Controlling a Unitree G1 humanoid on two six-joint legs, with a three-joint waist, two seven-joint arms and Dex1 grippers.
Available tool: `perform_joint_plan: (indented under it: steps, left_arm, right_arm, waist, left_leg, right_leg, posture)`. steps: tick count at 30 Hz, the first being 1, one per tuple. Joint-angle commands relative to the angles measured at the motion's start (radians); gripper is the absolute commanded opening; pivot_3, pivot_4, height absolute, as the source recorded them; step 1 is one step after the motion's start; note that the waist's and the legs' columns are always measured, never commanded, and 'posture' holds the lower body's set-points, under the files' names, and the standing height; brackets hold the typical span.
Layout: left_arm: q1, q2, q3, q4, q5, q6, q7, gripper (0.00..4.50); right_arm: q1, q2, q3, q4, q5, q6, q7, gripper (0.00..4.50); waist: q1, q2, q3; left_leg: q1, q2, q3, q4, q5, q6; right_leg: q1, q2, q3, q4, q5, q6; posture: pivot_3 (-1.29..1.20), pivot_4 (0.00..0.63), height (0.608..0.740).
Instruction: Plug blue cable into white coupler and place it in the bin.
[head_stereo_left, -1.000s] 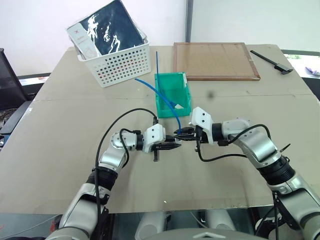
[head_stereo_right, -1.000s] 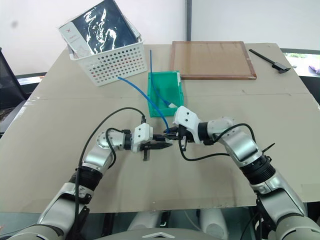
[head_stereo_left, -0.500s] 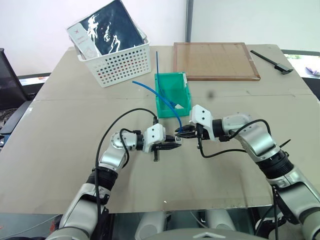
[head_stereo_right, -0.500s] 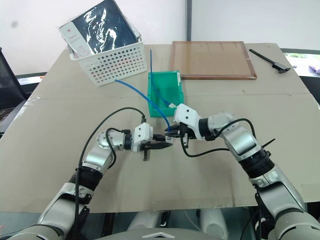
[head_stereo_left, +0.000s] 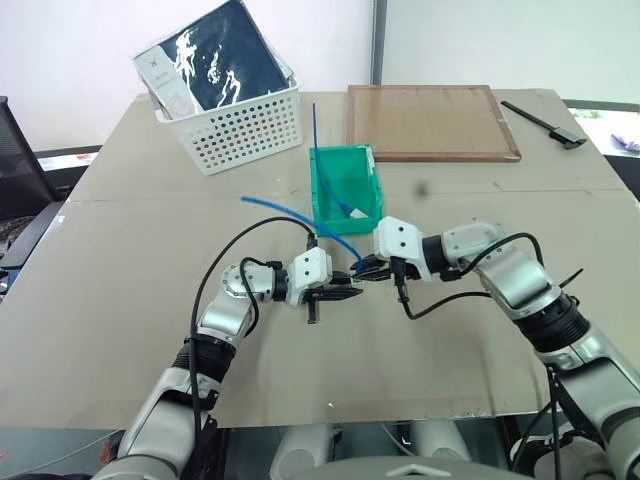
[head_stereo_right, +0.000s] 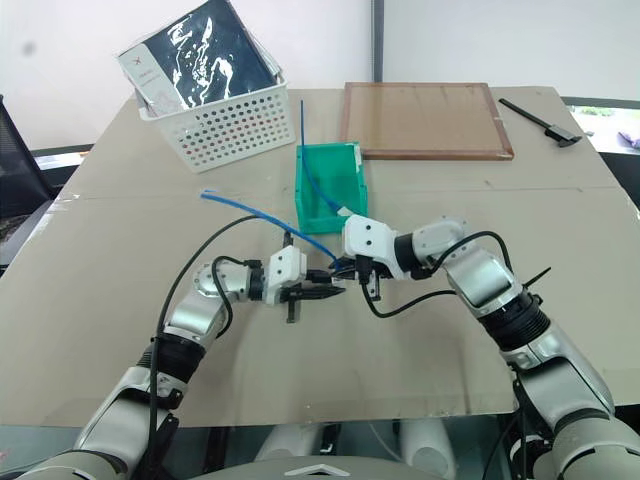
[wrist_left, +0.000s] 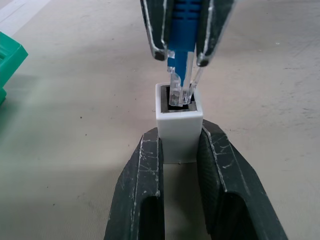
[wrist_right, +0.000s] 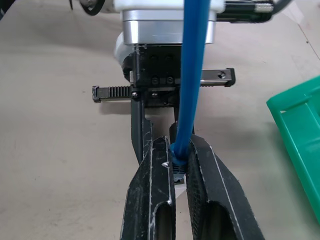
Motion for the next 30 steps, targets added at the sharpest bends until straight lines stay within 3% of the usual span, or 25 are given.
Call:
perform_joint_plan:
  steps: [1, 10, 30]
  left_arm:
    - [0.011, 0.0, -0.013, -0.024, 0.002, 0.009, -0.01, 0.31]
    - [0.016, -0.005, -0.014, -0.037, 0.0, 0.018, -0.004, 0.31]
    - [0.001, -0.017, -0.01, -0.014, -0.007, 0.026, 0.0, 0.31]
  right_arm:
    - [0.025, 0.012, 0.07, 0.06, -0.045, 0.027, 0.03, 0.0]
    - [0.024, 0.056, 0.077, 0.158, -0.064, 0.008, 0.047, 0.0]
    - [0.126, 0.014, 0.069, 0.178, -0.101, -0.029, 0.054, 0.0]
  waist:
    - [-0.001, 0.0, -0.001]
    - [-0.003, 0.0, -0.007]
    - [0.001, 0.002, -0.019]
  left_leg:
    - [0.0, 0.0, 0.0, 0.0, 0.0, 0.0]
    - [0.001, 0.0, 0.0, 0.0, 0.0, 0.0]
    - [0.003, 0.0, -0.001, -0.001, 0.0, 0.0]
  right_leg:
    - [0.0, 0.0, 0.0, 0.0, 0.0, 0.0]
    - [0.0, 0.0, 0.0, 0.0, 0.0, 0.0]
    - [0.004, 0.0, 0.0, 0.0, 0.0, 0.0]
  posture:
    - [0.0, 0.15, 0.74]
    - [0.0, 0.15, 0.74]
    - [0.0, 0.15, 0.74]
